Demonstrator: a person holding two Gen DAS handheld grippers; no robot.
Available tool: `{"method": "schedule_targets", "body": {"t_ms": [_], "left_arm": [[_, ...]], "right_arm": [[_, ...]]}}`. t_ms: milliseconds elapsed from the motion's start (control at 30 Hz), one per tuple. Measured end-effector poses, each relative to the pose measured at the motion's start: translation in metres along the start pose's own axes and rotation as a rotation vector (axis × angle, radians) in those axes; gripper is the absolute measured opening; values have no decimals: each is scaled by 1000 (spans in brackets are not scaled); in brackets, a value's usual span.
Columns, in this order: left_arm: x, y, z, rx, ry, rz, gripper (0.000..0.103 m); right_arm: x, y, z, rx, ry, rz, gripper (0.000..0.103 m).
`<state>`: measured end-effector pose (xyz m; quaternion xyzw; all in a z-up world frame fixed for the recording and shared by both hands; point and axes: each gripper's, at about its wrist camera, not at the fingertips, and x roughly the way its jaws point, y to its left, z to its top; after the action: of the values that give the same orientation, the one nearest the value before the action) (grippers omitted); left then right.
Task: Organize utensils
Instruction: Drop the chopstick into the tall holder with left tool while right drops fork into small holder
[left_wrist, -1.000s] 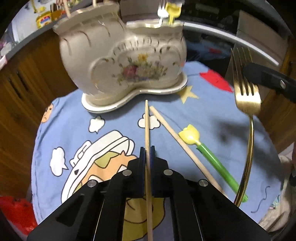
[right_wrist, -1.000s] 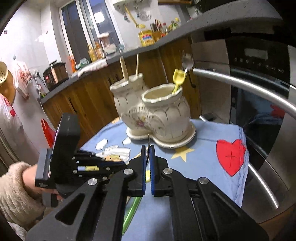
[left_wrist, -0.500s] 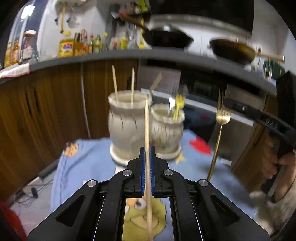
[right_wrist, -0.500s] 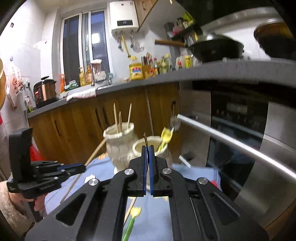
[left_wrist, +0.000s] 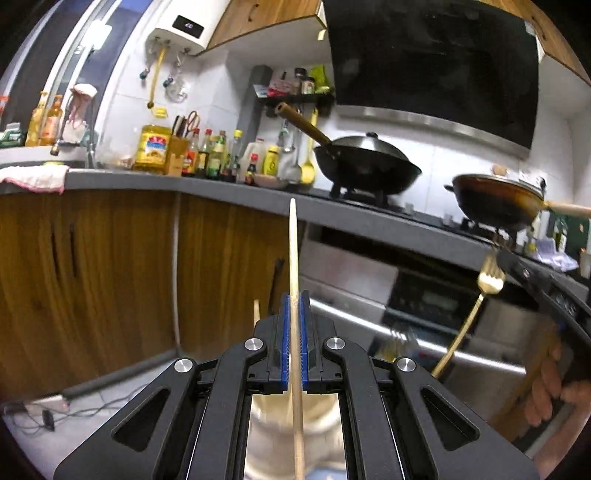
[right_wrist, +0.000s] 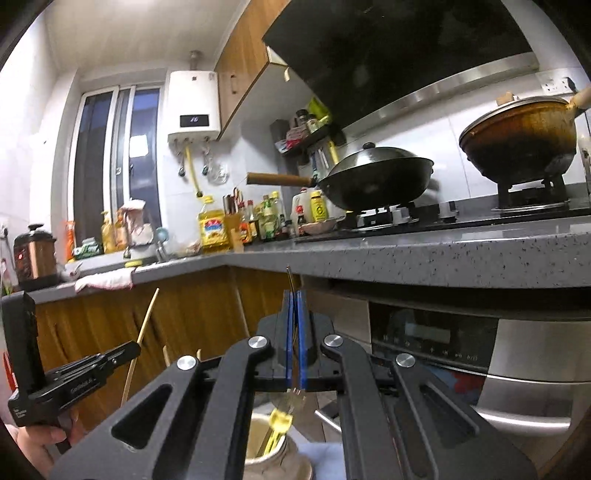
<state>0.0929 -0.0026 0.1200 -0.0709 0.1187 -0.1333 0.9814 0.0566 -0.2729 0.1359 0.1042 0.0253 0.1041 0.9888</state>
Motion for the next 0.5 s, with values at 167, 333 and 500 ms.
{"method": "schedule_targets", "body": {"t_ms": [167, 333, 500], "left_arm": [[27, -2, 9, 11, -62, 48, 5], [43, -3, -8, 12, -116, 112, 5], [38, -3, -29, 26, -111, 123, 5]], "right_arm": [[5, -13, -5, -9, -43, -67, 2], [19, -12, -15, -79, -7, -84, 2], [29, -3, -29, -140, 58, -43, 2]]}}
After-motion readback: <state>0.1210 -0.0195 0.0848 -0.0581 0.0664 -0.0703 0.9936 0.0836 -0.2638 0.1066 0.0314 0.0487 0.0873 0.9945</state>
